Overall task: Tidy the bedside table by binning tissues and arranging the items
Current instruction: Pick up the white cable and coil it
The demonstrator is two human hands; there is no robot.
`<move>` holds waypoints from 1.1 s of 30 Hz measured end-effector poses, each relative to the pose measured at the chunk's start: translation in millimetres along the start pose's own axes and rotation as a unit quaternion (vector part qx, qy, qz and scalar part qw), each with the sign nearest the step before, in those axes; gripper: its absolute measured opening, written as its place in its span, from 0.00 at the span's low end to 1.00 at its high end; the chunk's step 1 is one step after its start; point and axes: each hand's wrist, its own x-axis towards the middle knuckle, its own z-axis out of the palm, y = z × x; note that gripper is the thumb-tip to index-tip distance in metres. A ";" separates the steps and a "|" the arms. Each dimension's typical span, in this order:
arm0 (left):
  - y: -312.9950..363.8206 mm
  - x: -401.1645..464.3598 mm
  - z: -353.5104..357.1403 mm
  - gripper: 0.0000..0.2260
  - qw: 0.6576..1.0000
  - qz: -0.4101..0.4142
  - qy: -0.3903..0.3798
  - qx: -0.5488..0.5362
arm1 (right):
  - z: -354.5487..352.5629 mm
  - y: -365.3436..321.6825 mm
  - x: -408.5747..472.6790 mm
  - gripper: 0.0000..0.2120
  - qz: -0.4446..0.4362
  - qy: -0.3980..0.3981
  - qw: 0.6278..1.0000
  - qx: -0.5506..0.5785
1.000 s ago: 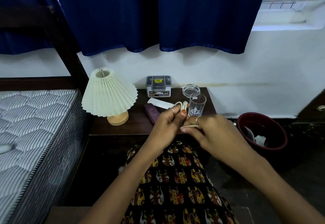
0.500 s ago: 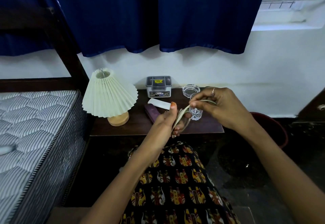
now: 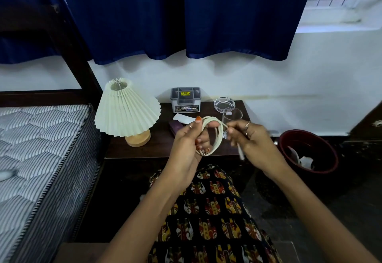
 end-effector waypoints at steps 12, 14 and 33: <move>-8.2 2.6 2.9 0.17 0.983 -0.078 0.014 -0.166 | 21.3 5.2 -11.5 0.09 0.162 0.020 0.980 0.113; -10.0 2.9 2.5 0.16 0.983 -0.080 0.011 -0.167 | 22.8 2.5 -12.8 0.08 0.192 -0.002 0.966 0.173; -17.3 7.2 -1.6 0.16 0.966 -0.031 0.154 0.204 | 44.6 -8.1 -24.9 0.09 0.194 0.033 0.937 0.288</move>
